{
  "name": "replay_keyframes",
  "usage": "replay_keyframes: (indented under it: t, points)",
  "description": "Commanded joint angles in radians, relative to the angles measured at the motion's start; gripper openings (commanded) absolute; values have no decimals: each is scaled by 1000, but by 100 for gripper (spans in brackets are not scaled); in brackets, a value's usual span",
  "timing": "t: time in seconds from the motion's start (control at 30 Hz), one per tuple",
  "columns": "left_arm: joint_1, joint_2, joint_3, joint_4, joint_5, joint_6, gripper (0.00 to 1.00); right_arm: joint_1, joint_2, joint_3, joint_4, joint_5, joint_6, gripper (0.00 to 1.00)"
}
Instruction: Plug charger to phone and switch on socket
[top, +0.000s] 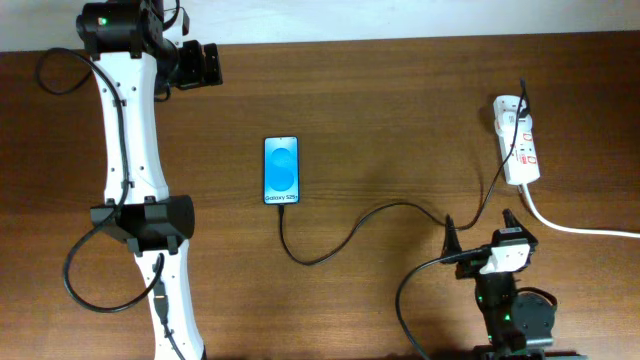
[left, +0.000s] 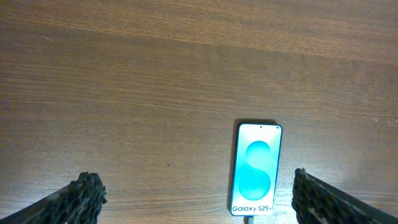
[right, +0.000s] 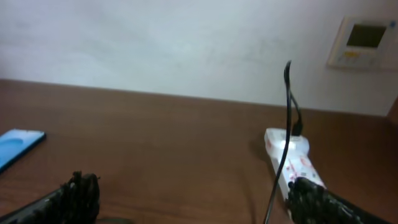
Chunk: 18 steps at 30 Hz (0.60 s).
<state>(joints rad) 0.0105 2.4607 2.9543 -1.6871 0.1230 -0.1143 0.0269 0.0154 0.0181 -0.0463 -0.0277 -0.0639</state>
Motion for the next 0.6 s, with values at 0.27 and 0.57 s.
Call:
replay_keyframes:
  t: [0.27, 0.57]
  points:
    - [1, -24, 11, -1, -1, -5, 99, -1, -12, -13, -28, -24, -7, 98]
    - [1, -47, 10, 4, -45, -5, 99, -1, -12, -13, -28, -24, -7, 98]
